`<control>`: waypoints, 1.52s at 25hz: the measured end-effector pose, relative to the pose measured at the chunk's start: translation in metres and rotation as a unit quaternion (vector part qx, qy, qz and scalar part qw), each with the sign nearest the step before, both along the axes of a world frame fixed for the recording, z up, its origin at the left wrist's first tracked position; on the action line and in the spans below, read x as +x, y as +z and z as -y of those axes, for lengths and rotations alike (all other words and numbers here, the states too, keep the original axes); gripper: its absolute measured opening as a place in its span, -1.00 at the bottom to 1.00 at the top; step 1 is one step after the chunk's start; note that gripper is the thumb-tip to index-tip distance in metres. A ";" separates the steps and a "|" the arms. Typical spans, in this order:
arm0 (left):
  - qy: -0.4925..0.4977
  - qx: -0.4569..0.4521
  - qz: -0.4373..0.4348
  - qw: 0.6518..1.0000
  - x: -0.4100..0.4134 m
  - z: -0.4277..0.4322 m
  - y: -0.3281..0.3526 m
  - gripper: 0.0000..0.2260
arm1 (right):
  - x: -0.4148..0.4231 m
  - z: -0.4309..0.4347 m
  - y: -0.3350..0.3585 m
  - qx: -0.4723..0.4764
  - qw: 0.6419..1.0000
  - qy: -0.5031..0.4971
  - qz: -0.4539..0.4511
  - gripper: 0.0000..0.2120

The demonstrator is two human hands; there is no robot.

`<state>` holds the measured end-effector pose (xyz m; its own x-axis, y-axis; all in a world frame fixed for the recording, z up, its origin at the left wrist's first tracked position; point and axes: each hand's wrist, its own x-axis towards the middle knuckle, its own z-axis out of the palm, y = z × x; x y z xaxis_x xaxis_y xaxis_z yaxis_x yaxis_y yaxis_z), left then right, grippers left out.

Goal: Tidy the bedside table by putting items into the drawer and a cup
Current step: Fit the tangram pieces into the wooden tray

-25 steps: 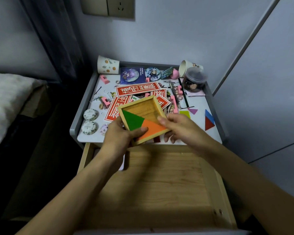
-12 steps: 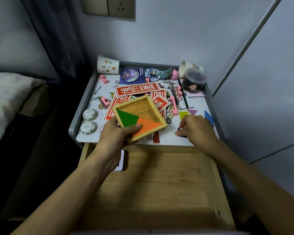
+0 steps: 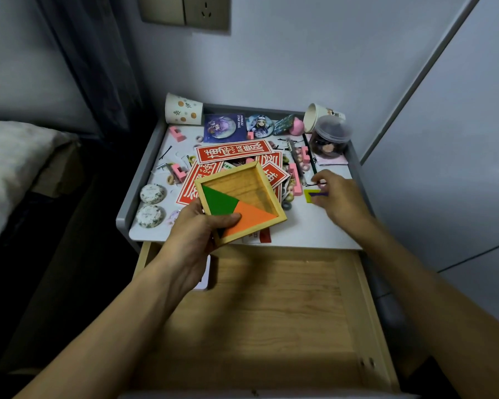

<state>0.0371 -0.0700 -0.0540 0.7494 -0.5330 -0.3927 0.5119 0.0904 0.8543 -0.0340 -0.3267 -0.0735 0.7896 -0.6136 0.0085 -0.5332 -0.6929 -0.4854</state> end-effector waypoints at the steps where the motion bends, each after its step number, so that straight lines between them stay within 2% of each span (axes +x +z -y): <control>1: -0.002 -0.003 -0.007 1.000 0.000 0.000 0.000 -0.64 | 0.001 0.006 -0.003 -0.001 1.000 0.001 0.000 -0.64; 7: -0.002 -0.011 -0.026 1.000 0.001 -0.001 0.000 -0.64 | 0.006 0.017 -0.009 -0.044 0.997 0.016 -0.058 -0.61; 10: -0.004 -0.010 -0.027 1.000 0.001 0.000 0.001 -0.64 | 0.004 0.016 -0.008 -0.063 0.996 0.028 -0.059 -0.62; 18: 0.002 -0.001 -0.028 1.000 -0.002 0.000 0.002 -0.70 | 0.000 0.016 -0.007 -0.011 0.998 0.031 -0.052 -0.77; 21: 0.002 -0.001 -0.024 1.000 -0.002 0.001 0.002 -0.71 | 0.000 0.016 -0.009 0.008 0.999 0.031 -0.016 -0.74; 27: 0.000 -0.005 -0.024 1.000 -0.002 0.001 0.002 -0.72 | 0.000 0.012 -0.005 -0.026 0.999 0.031 0.010 -0.69; 31: -0.002 -0.007 -0.021 1.000 -0.002 0.000 0.003 -0.75 | -0.003 0.011 0.003 0.053 0.998 0.020 0.032 -0.78; 34: -0.001 -0.014 -0.027 1.000 -0.002 0.001 0.003 -0.76 | -0.005 0.011 0.001 0.064 0.997 0.035 -0.019 -0.80; 38: -0.005 -0.011 -0.023 1.000 -0.002 0.001 0.003 -0.76 | -0.006 0.009 -0.004 0.039 0.996 0.015 -0.073 -0.64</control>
